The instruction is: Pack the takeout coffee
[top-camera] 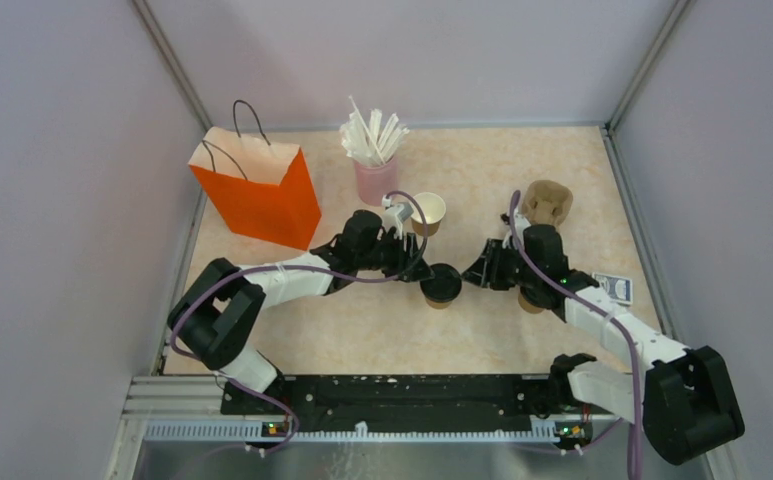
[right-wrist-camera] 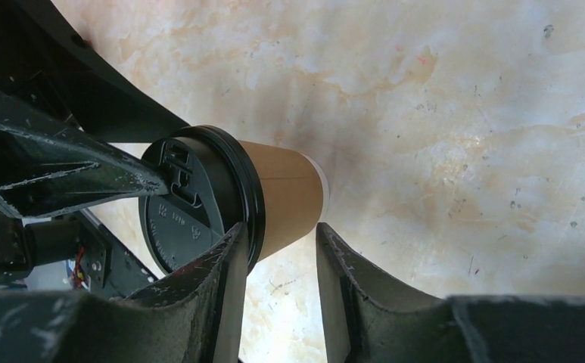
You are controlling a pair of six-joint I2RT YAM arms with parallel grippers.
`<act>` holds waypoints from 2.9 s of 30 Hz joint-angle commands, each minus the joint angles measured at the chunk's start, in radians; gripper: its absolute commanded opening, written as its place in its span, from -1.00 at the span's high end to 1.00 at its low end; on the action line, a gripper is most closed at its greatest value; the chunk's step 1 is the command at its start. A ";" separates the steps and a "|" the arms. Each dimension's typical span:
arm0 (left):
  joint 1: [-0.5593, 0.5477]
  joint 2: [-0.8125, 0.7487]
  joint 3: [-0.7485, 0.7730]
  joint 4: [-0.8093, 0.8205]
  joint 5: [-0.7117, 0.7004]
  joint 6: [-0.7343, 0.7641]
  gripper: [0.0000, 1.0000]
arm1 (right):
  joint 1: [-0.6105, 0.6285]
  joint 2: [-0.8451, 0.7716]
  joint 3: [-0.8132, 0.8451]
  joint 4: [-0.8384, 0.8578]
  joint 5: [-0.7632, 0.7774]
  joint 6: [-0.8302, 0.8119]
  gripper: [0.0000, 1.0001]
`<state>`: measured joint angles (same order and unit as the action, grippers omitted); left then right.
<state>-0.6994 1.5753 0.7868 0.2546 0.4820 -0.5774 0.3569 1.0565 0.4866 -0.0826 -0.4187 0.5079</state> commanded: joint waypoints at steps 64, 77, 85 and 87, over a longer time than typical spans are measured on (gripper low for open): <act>0.012 -0.885 -0.126 -0.434 -0.580 0.252 -0.98 | 0.364 0.245 0.402 -0.211 0.836 -0.341 -0.59; 0.012 -0.849 -0.115 -0.430 -0.582 0.264 -0.97 | 0.098 0.418 0.440 0.074 0.664 -0.380 -0.59; 0.012 -0.832 -0.108 -0.425 -0.583 0.266 -0.98 | 0.040 0.590 0.574 0.061 0.614 -0.382 -0.62; 0.012 -0.830 -0.108 -0.424 -0.590 0.267 -0.98 | 0.033 0.597 0.575 0.073 0.605 -0.377 -0.63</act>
<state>-0.6895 0.7422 0.6655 -0.2031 -0.0929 -0.3275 0.4019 1.6203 1.0332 -0.0040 0.2295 0.1345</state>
